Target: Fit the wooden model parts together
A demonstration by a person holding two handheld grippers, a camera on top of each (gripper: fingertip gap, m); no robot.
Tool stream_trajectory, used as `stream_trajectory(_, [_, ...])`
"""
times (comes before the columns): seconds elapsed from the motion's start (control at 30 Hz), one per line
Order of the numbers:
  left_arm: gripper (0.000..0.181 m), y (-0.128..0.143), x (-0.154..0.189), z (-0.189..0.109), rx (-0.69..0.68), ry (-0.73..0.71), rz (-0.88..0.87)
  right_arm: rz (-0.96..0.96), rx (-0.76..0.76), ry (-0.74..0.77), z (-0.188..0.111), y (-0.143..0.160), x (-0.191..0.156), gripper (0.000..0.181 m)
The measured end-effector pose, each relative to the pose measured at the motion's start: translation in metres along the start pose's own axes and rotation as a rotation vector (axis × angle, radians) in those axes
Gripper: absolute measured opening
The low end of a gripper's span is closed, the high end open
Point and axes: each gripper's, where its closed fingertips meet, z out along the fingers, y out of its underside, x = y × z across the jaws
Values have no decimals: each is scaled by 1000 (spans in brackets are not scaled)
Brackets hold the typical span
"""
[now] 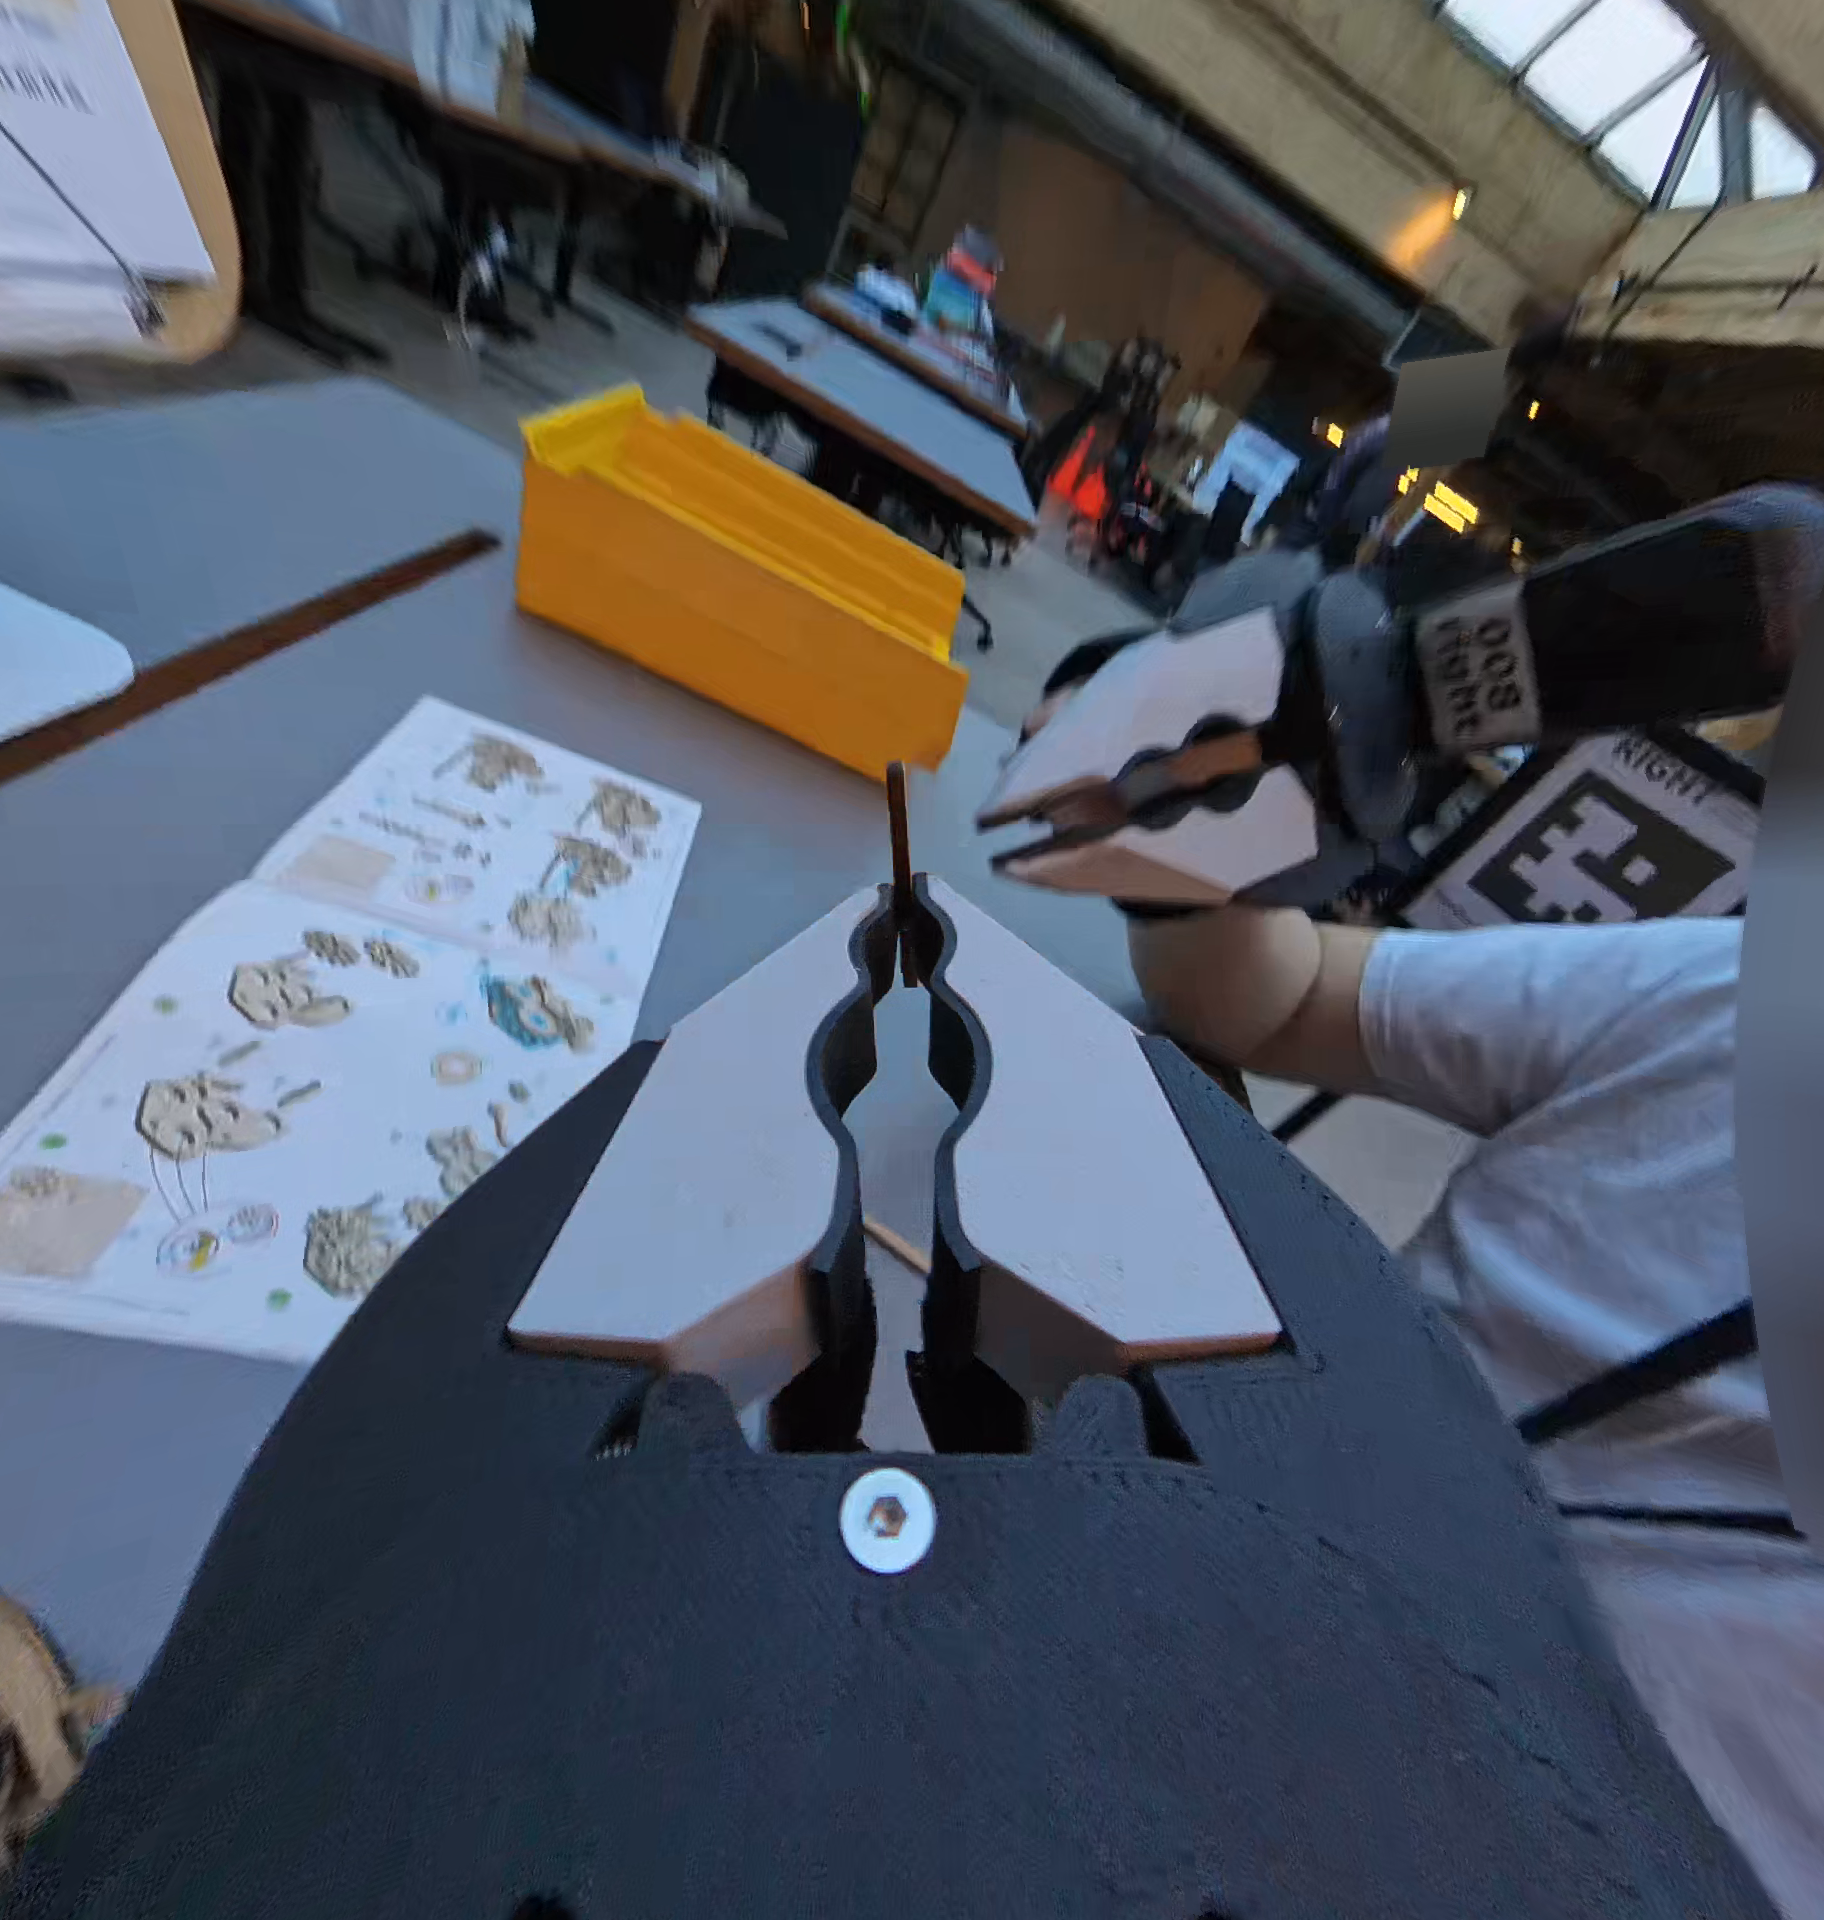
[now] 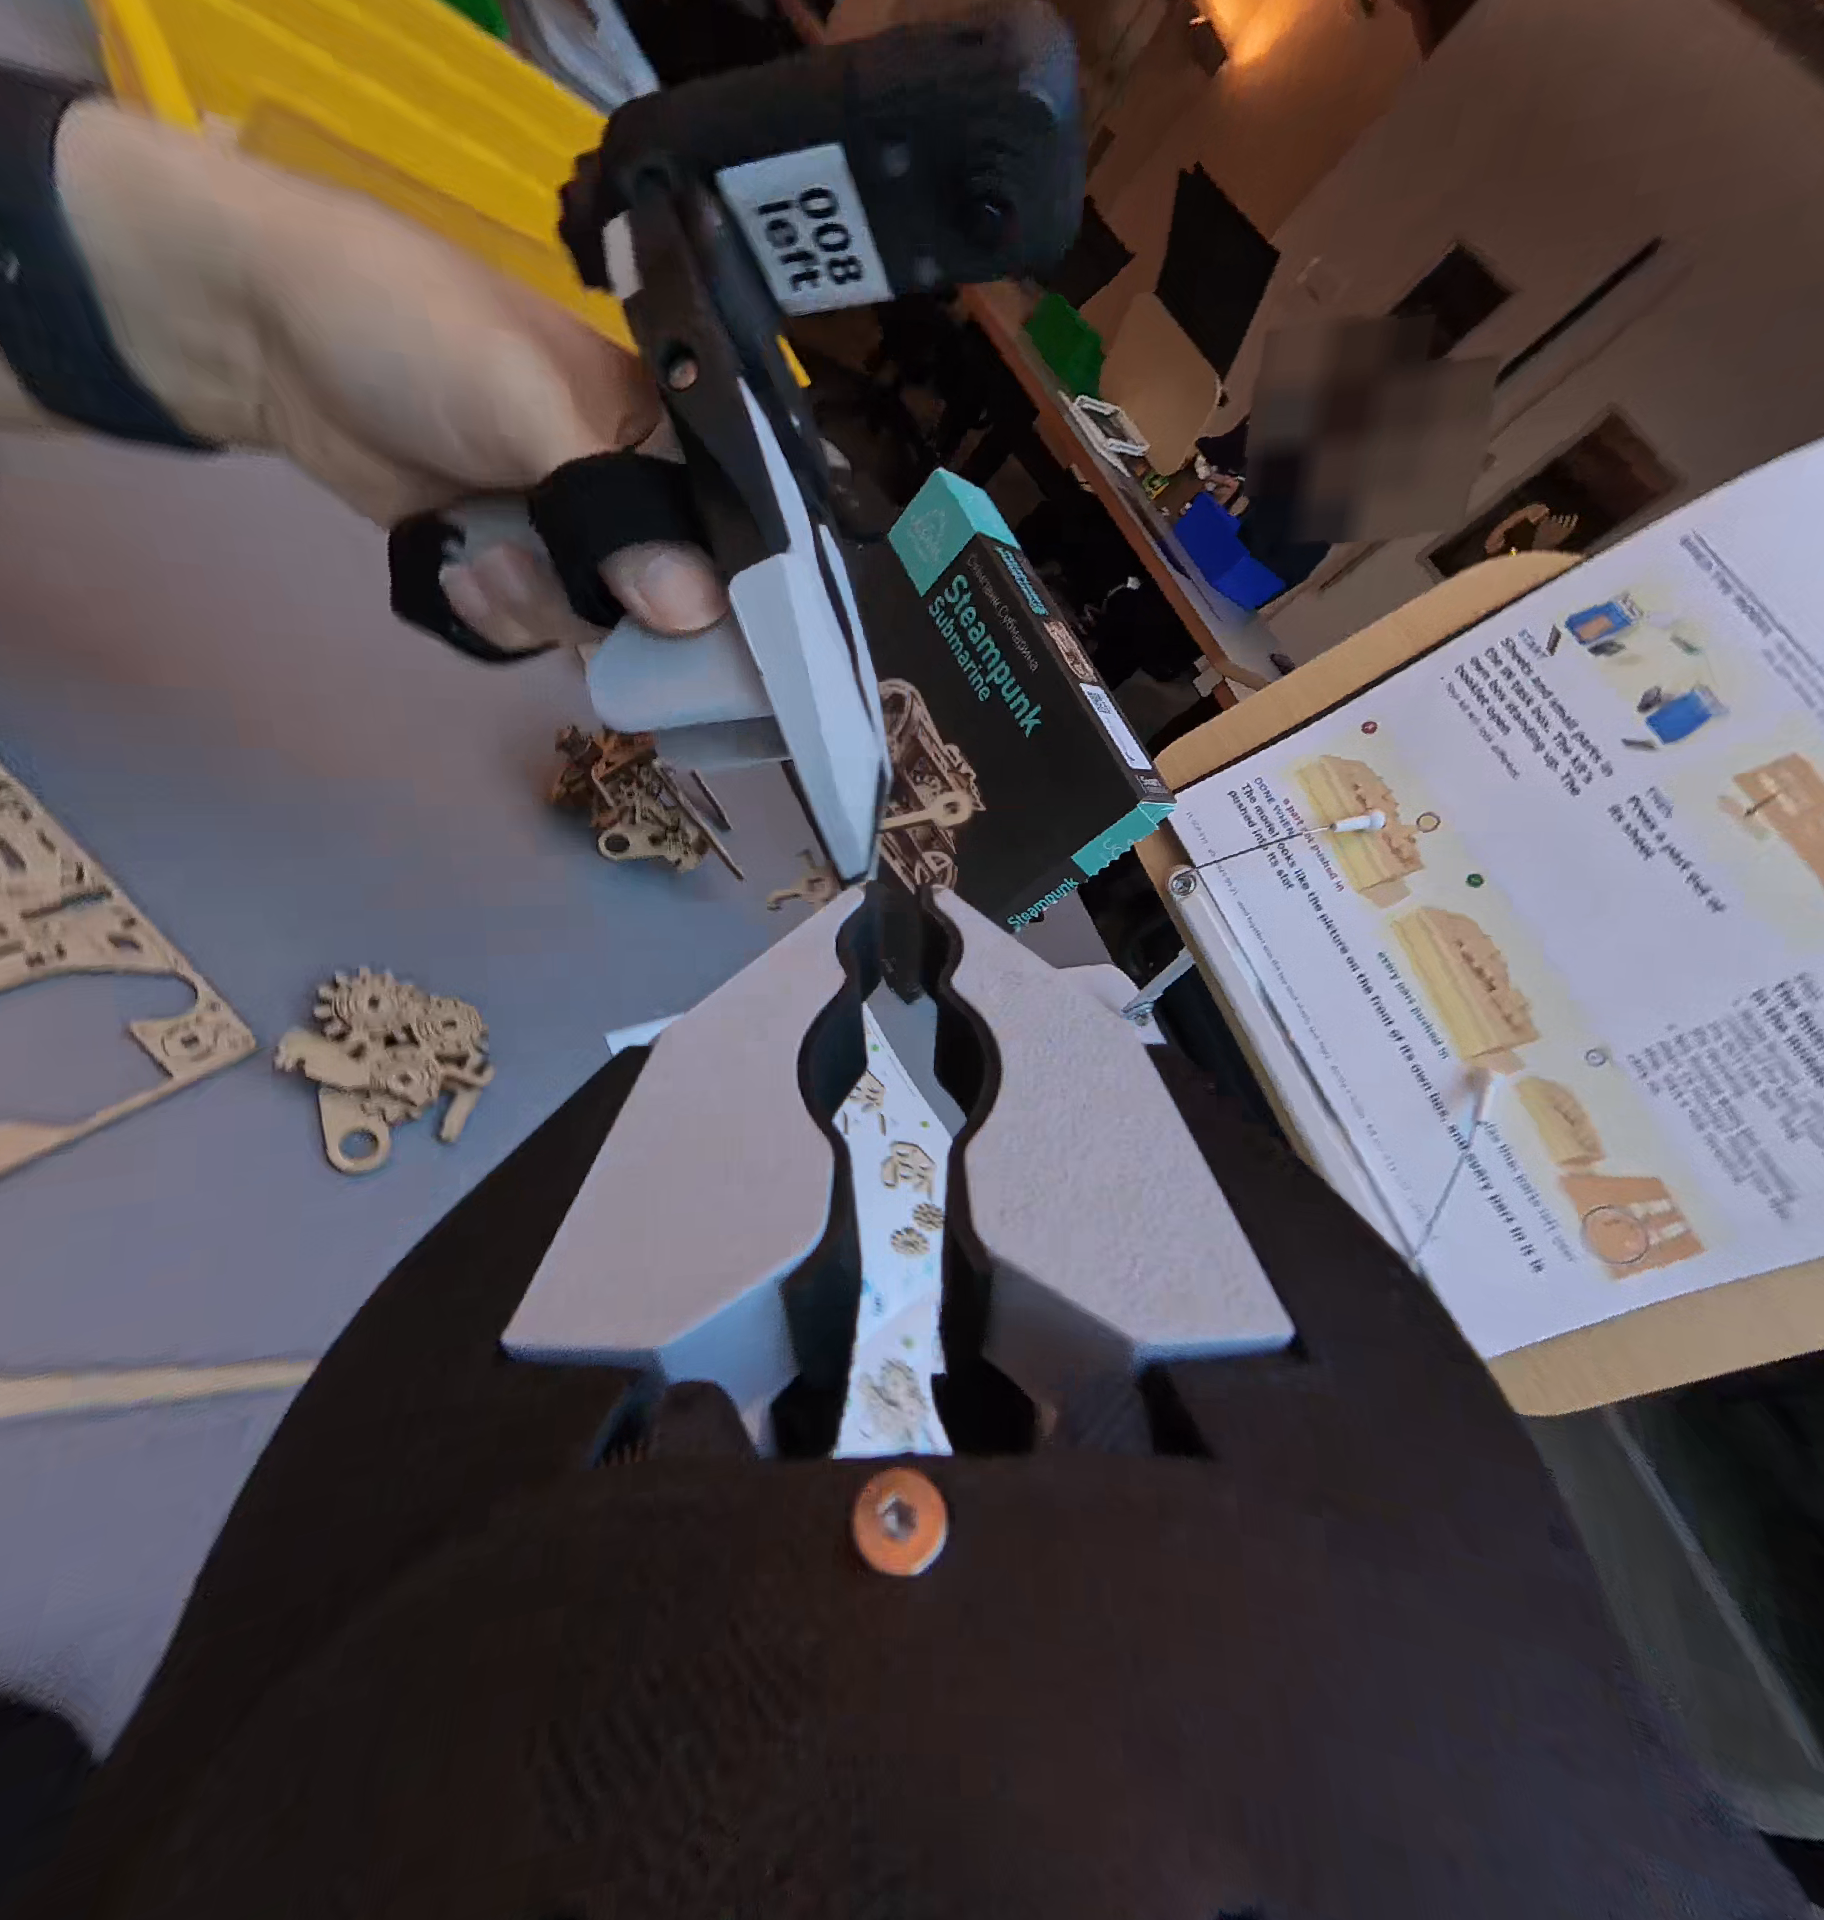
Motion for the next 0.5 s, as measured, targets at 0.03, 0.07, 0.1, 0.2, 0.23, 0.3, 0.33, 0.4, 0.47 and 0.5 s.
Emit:
stream_trajectory(0.03, [0, 14, -2, -1, -100, 2, -25, -88, -19, -47, -5, 1, -4, 5])
stream_trajectory(0.07, [0, 32, -1, -2, -212, 21, -62, -171, -38, -128, -10, 4, -16, 13])
stream_trajectory(0.1, [0, 48, 2, -4, -312, 52, -112, -250, -53, -203, -15, 10, -29, 23])
stream_trajectory(0.2, [0, 81, 15, -5, -494, 149, -222, -535, -9, -276, -19, 18, -60, 22])
stream_trajectory(0.23, [0, 90, 18, -5, -545, 158, -238, -599, -1, -271, -16, 19, -67, 21])
stream_trajectory(0.3, [0, 111, 23, -8, -663, 179, -251, -679, -41, -298, -11, 23, -82, 23])
stream_trajectory(0.33, [0, 118, 27, -8, -704, 193, -256, -705, -73, -320, -8, 28, -89, 25])
stream_trajectory(0.4, [0, 124, 30, -5, -734, 203, -271, -727, -117, -373, -5, 38, -102, 25])
stream_trajectory(0.47, [0, 129, 29, -3, -755, 194, -265, -732, -137, -391, 0, 43, -110, 23])
stream_trajectory(0.5, [0, 132, 29, -3, -767, 190, -268, -729, -141, -415, 1, 45, -116, 22])
